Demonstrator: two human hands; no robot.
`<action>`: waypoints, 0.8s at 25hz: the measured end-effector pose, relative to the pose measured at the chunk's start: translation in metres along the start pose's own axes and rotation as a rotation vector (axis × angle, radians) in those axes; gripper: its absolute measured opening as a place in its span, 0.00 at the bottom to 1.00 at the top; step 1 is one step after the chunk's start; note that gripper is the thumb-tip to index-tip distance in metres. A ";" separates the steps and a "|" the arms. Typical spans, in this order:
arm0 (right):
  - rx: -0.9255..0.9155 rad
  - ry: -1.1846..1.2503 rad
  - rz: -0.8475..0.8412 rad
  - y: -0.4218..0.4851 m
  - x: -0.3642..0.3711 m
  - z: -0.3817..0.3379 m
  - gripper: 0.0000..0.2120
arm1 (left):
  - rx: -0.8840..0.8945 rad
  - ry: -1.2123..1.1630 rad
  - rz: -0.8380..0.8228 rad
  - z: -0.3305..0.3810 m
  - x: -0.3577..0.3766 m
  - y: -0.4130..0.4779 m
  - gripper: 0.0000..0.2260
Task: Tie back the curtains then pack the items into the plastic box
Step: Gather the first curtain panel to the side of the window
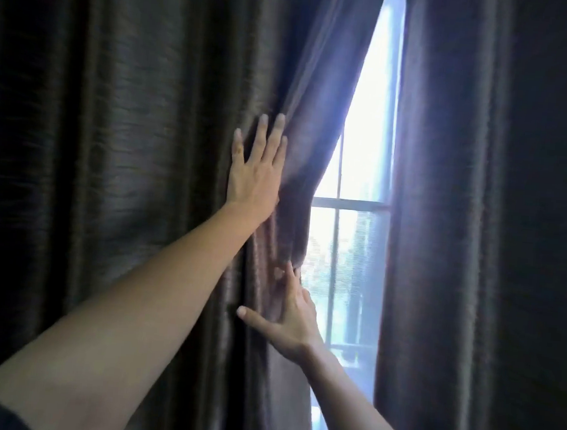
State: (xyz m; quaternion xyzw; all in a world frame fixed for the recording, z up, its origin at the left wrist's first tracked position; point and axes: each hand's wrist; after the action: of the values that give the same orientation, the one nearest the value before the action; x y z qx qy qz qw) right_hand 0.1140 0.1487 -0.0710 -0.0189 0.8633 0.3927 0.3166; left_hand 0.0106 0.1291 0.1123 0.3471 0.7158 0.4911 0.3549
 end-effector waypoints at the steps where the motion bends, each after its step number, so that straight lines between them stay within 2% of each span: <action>1: -0.031 0.011 0.014 0.003 0.014 -0.012 0.60 | -0.016 -0.012 0.005 -0.016 0.004 -0.001 0.43; 5: -0.084 0.060 -0.018 0.023 0.074 -0.075 0.64 | -0.060 0.039 0.040 -0.090 0.019 -0.003 0.43; 8: -0.123 0.118 -0.015 0.039 0.121 -0.127 0.65 | -0.106 0.134 0.064 -0.148 0.034 -0.007 0.43; 13: -0.144 0.194 -0.002 0.061 0.201 -0.213 0.66 | -0.153 0.164 0.080 -0.257 0.064 -0.019 0.41; 17: -0.173 0.223 -0.030 0.074 0.261 -0.272 0.66 | -0.197 0.089 0.017 -0.337 0.083 -0.035 0.42; 20: -0.195 0.230 -0.055 0.082 0.304 -0.312 0.67 | -0.246 -0.073 -0.045 -0.405 0.099 -0.049 0.44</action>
State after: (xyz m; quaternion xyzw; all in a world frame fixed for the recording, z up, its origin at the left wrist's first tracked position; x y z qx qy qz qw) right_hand -0.3179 0.0553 -0.0336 -0.1179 0.8508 0.4610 0.2228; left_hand -0.3904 0.0144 0.1572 0.3022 0.6443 0.5542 0.4317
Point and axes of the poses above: each hand's wrist, its own y-axis towards the middle knuckle, its own x-axis out of the palm, z = x × y, and after that the axes turned 1 degree about -y, right-handed
